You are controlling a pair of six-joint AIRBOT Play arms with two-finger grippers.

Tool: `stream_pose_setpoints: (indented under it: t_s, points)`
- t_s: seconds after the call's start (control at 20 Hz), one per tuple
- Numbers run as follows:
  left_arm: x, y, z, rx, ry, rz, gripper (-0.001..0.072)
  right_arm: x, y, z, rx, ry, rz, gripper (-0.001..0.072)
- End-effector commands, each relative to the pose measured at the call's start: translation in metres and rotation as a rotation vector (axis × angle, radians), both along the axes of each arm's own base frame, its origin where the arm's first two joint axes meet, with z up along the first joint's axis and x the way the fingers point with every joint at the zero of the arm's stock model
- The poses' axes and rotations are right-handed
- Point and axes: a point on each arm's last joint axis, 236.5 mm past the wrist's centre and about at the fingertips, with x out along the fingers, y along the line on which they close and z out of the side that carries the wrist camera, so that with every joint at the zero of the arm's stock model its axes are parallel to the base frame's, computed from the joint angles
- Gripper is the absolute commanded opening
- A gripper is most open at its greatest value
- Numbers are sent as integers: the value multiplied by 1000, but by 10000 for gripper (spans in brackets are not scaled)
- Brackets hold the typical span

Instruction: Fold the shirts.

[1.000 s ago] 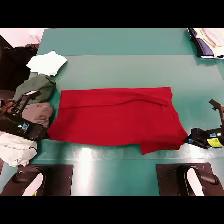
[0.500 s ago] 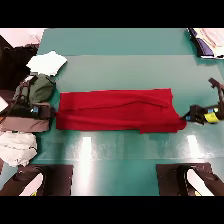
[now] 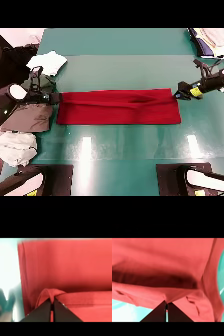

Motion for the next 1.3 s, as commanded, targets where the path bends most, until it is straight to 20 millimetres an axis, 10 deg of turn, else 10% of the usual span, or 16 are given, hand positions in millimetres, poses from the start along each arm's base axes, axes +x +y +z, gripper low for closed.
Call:
stream_pose_setpoints:
  t_s: [0.0, 0.25, 0.3, 0.35, 0.4, 0.65, 0.75, 0.8, 1.0, 1.25]
  points:
    - [29, 4, -1, -1, -50, 30, 23, 36, -4, -11, 3, -11, -5, 17]
    - [48, 9, 0, -10, -102, 85, 25, 77, -11, -24, 6, -71, -48, 24]
    - [53, 11, 5, -17, -124, 103, 140, 87, -7, -24, 34, -105, -60, 212]
    - [58, 11, 12, -26, -141, 118, 500, 97, -3, -22, 75, -132, -81, 535]
    - [61, 10, 18, -36, -144, 123, 645, 100, 0, -18, 118, -148, -84, 568]
    - [38, -9, 31, -74, -7, 43, 572, 41, -24, -22, 186, -6, 65, 568]
    - [25, -19, 26, -90, 41, -6, 78, 26, -43, -36, 209, 29, 25, 568]
    - [24, -24, 26, -83, 41, -32, 24, 22, -53, -45, 212, 33, 2, 568]
    - [18, -55, 27, -87, 39, -105, 24, 11, -66, -79, 250, 13, -57, 568]
    - [14, -83, 31, -126, 31, -145, 24, 19, -32, -95, 378, 4, -2, 568]
